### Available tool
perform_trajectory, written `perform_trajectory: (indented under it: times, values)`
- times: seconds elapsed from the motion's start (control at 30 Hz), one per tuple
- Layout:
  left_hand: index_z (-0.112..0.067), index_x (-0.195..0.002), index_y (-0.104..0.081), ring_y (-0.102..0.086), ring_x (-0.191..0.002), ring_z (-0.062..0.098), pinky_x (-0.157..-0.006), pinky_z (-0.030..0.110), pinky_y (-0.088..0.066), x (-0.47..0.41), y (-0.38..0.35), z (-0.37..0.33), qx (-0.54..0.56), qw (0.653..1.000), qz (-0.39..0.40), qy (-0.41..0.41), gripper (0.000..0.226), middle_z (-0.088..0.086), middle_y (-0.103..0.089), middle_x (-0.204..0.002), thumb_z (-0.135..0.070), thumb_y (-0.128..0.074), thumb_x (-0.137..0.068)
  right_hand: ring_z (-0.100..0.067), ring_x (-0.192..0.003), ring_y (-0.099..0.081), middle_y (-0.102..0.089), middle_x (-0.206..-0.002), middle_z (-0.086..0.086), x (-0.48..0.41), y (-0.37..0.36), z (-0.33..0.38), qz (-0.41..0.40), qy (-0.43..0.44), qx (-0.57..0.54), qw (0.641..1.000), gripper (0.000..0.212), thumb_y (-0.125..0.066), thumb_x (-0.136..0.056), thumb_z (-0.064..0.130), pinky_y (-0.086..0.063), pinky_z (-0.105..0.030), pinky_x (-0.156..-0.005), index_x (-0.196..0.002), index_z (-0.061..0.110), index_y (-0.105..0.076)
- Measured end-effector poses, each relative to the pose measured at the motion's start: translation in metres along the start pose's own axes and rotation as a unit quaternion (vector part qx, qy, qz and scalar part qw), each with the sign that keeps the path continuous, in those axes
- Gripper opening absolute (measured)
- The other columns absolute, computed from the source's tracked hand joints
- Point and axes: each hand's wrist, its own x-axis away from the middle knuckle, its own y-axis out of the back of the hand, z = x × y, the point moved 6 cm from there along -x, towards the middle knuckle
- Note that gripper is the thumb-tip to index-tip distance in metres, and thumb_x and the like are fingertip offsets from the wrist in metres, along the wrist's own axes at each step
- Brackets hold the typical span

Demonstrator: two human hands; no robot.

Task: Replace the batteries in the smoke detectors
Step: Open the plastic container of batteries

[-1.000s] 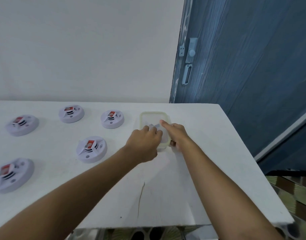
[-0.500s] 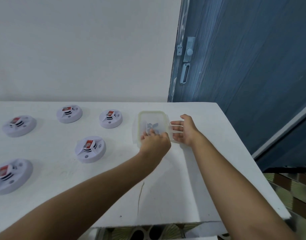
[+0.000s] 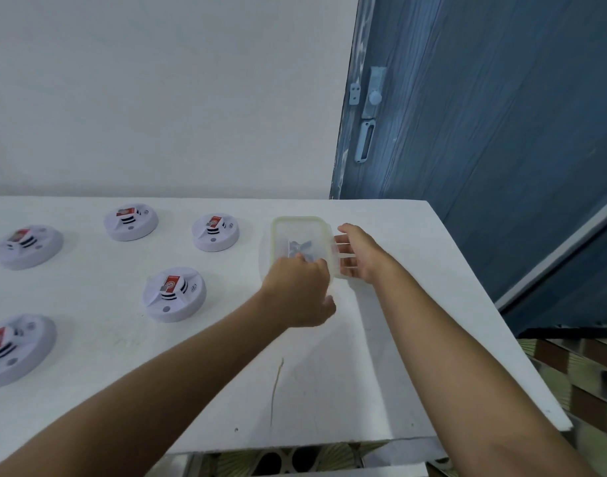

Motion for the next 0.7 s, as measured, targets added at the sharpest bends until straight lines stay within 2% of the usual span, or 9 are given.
perform_trajectory:
  times: [0.07, 0.17, 0.27, 0.33, 0.4, 0.47, 0.57, 0.6, 0.7]
  values:
    - [-0.013, -0.102, -0.058, -0.06, -0.087, 0.032, -0.068, 0.031, -0.034, -0.004, 0.009, 0.018, 0.02, 1.0, -0.018, -0.001, 0.042, 0.011, -0.066, -0.098, -0.051, -0.041, -0.093, -0.023, -0.076, -0.06, -0.065, -0.088, -0.006, -0.001, -0.009, 0.001, 0.0, 0.015, 0.005, 1.0, 0.029, -0.043, -0.099, 0.036, -0.051, -0.029, -0.068, -0.092, 0.015, -0.062]
    - [-0.022, -0.083, -0.058, -0.061, -0.085, 0.036, -0.07, 0.031, -0.04, -0.021, 0.008, 0.055, 0.135, 0.988, -0.053, 0.049, 0.031, 0.009, -0.069, -0.089, -0.045, -0.038, -0.089, -0.028, -0.082, -0.064, -0.069, -0.093, -0.008, -0.003, -0.023, 0.004, -0.025, 0.047, 0.029, 0.998, 0.032, -0.044, -0.09, 0.037, -0.054, -0.035, -0.077, -0.094, 0.013, -0.064]
    - [-0.02, -0.082, -0.06, -0.059, -0.079, 0.027, -0.068, 0.031, -0.043, -0.045, -0.012, 0.086, 0.343, 0.927, -0.074, 0.135, 0.021, -0.002, -0.068, -0.08, -0.033, -0.045, -0.085, -0.029, -0.102, -0.06, -0.063, -0.115, -0.009, -0.004, -0.031, 0.004, -0.058, 0.078, 0.081, 0.992, 0.044, -0.041, -0.096, 0.042, -0.047, -0.035, -0.082, -0.12, 0.008, -0.059]
    - [-0.014, -0.09, -0.061, -0.059, -0.087, 0.025, -0.071, 0.031, -0.042, -0.062, -0.026, 0.099, 0.402, 0.896, -0.095, 0.163, 0.014, 0.001, -0.066, -0.09, -0.023, -0.05, -0.088, -0.025, -0.101, -0.054, -0.057, -0.114, -0.005, -0.006, -0.032, 0.003, -0.079, 0.099, 0.098, 0.987, 0.04, -0.041, -0.101, 0.038, -0.04, -0.032, -0.08, -0.126, 0.009, -0.053]
    - [-0.013, -0.102, -0.062, -0.053, -0.105, 0.029, -0.084, 0.036, -0.04, -0.081, -0.035, 0.105, 0.365, 0.909, -0.106, 0.171, 0.019, 0.005, -0.061, -0.108, -0.024, -0.051, -0.091, -0.025, -0.103, -0.054, -0.057, -0.117, -0.006, -0.009, -0.032, 0.002, -0.096, 0.119, 0.108, 0.982, 0.039, -0.041, -0.102, 0.037, -0.041, -0.032, -0.083, -0.128, 0.009, -0.052]
    - [-0.015, -0.105, -0.061, -0.048, -0.113, 0.031, -0.094, 0.043, -0.034, -0.099, -0.041, 0.106, 0.306, 0.932, -0.088, 0.175, 0.025, 0.006, -0.059, -0.115, -0.031, -0.045, -0.095, -0.028, -0.111, -0.056, -0.06, -0.126, -0.009, -0.012, -0.033, 0.004, -0.109, 0.146, 0.132, 0.974, 0.041, -0.041, -0.103, 0.037, -0.046, -0.036, -0.092, -0.131, 0.009, -0.052]
    - [-0.015, -0.076, -0.05, -0.055, -0.1, 0.033, -0.094, 0.045, -0.039, -0.124, -0.05, 0.105, 0.286, 0.941, 0.003, 0.18, 0.041, 0.009, -0.064, -0.101, -0.042, -0.028, -0.099, -0.03, -0.111, -0.058, -0.063, -0.125, -0.011, -0.015, -0.036, 0.006, -0.115, 0.175, 0.196, 0.958, 0.043, -0.035, -0.105, 0.039, -0.047, -0.04, -0.095, -0.127, 0.008, -0.055]
    - [-0.015, -0.073, -0.048, -0.056, -0.097, 0.034, -0.093, 0.044, -0.043, -0.131, -0.055, 0.105, 0.294, 0.937, 0.035, 0.184, 0.047, 0.011, -0.064, -0.101, -0.046, -0.025, -0.098, -0.03, -0.109, -0.058, -0.063, -0.123, -0.011, -0.016, -0.037, 0.007, -0.115, 0.182, 0.216, 0.952, 0.043, -0.033, -0.105, 0.039, -0.048, -0.041, -0.094, -0.125, 0.008, -0.055]
    - [-0.01, -0.103, -0.061, -0.057, -0.099, 0.032, -0.089, 0.041, -0.044, -0.146, -0.065, 0.103, 0.258, 0.942, 0.087, 0.193, 0.058, 0.013, -0.063, -0.116, -0.052, -0.022, -0.096, -0.027, -0.104, -0.057, -0.062, -0.12, -0.01, -0.019, -0.038, 0.007, -0.121, 0.188, 0.262, 0.939, 0.043, -0.027, -0.108, 0.038, -0.047, -0.038, -0.091, -0.122, 0.009, -0.055]
